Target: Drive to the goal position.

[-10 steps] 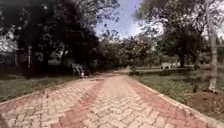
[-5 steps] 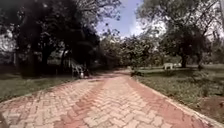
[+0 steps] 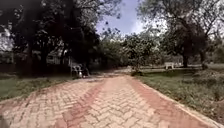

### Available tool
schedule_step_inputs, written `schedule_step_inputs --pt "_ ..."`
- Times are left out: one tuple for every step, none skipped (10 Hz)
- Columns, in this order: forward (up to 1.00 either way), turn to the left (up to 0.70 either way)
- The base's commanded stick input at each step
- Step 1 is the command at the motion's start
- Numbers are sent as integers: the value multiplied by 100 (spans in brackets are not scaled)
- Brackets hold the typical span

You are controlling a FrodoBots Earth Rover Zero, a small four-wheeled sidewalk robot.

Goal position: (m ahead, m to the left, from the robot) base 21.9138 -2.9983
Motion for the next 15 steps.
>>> schedule_step_inputs --pt "70 0" --pt "70 0" --pt "70 0" --pt "70 0" --pt "70 0" --pt "70 0" --pt "70 0" --pt "70 0" --pt "70 0" --pt "70 0" --pt "70 0" --pt "70 0" --pt "70 0" --pt "70 0" --pt "70 0"
